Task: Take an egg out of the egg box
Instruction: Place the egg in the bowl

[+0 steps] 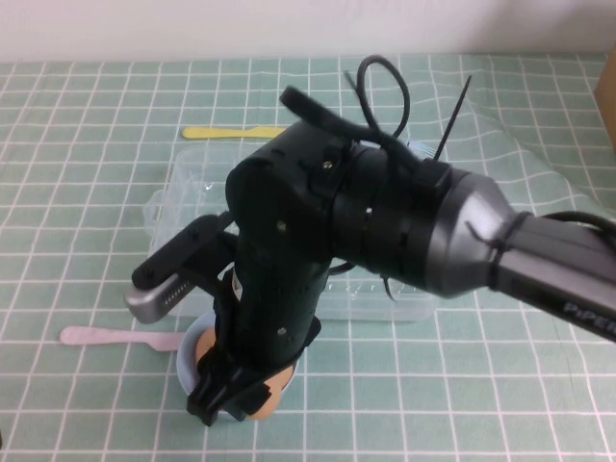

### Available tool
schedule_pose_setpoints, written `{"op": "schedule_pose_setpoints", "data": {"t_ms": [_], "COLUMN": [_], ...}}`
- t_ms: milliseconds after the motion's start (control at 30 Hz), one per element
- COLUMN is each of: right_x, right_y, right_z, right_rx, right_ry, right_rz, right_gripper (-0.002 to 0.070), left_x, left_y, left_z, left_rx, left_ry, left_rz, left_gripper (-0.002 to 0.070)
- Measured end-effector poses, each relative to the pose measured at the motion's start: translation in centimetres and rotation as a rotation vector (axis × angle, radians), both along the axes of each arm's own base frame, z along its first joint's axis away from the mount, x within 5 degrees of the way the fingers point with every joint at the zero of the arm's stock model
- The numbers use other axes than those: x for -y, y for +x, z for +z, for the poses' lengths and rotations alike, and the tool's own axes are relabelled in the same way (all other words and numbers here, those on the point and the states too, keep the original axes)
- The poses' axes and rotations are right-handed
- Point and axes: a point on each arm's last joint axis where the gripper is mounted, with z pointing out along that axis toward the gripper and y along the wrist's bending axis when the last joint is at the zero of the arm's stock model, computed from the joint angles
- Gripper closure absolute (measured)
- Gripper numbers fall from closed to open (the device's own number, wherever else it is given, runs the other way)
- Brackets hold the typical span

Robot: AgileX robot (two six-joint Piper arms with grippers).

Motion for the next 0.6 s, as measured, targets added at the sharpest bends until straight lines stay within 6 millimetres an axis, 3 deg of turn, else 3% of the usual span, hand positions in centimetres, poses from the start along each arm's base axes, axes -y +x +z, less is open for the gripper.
{"op": "schedule_pose_setpoints", "data": {"t_ms": [133,367,600], "right_x": [-0.5,-1.7,-3.1], "right_y": [0.3,1.1,1.7], "right_z": [-1.2,-1.1,-2.6], "right_rx": [-0.009,0.021,0.018], "right_ry": [-0.014,0.032,0.021], "right_rz": [-0.002,-0.005,0.003], "right_gripper": [0.0300,0.0301,0.0301], "left_x": [0.0,0.0,0.0], "left_y": [0.0,0.0,0.0], "left_z": [0.0,0.0,0.0], "left_rx": [0.000,0.000,0.000], "left_ry": [0.000,0.000,0.000], "left_rz": [0.000,0.000,0.000], "left_gripper": [0.0678,0.0678,0.0678]}}
